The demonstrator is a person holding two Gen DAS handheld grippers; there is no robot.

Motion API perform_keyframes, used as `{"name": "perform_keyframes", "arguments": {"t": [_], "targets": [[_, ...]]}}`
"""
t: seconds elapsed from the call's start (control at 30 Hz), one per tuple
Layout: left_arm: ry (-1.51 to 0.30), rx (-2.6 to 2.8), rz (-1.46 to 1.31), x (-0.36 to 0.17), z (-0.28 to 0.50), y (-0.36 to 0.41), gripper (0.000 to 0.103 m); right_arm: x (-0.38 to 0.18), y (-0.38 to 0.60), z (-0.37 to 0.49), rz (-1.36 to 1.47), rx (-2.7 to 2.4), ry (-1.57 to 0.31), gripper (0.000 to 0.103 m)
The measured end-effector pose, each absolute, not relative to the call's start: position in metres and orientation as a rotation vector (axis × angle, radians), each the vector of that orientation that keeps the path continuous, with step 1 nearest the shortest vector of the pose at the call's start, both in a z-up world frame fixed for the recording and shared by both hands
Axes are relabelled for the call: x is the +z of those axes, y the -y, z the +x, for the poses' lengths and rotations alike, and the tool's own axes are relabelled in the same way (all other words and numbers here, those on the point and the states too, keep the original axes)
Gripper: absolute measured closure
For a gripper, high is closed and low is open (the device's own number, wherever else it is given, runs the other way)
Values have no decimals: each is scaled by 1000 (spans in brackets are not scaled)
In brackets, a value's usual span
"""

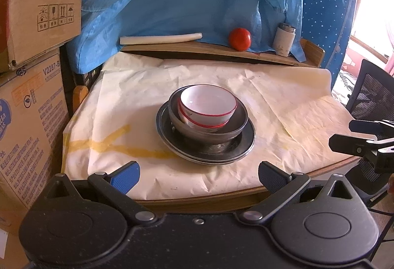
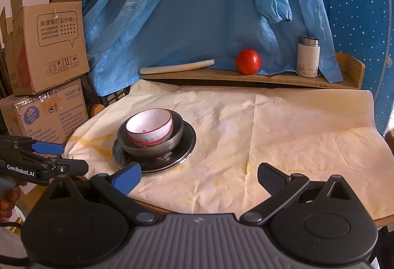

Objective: Organize plates and bowls

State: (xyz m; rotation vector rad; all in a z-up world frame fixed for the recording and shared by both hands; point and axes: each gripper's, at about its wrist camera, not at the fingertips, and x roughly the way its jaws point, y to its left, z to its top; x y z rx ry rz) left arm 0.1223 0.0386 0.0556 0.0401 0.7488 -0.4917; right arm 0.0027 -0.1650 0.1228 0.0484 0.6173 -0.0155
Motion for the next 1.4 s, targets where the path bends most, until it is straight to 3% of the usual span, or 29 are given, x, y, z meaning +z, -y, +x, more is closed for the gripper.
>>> {"name": "perform_keyframes", "arguments": {"t": [1.4], "targets": [[-756, -514, 48, 51, 134, -35, 1, 120, 164, 18, 49, -16, -644, 0]]}}
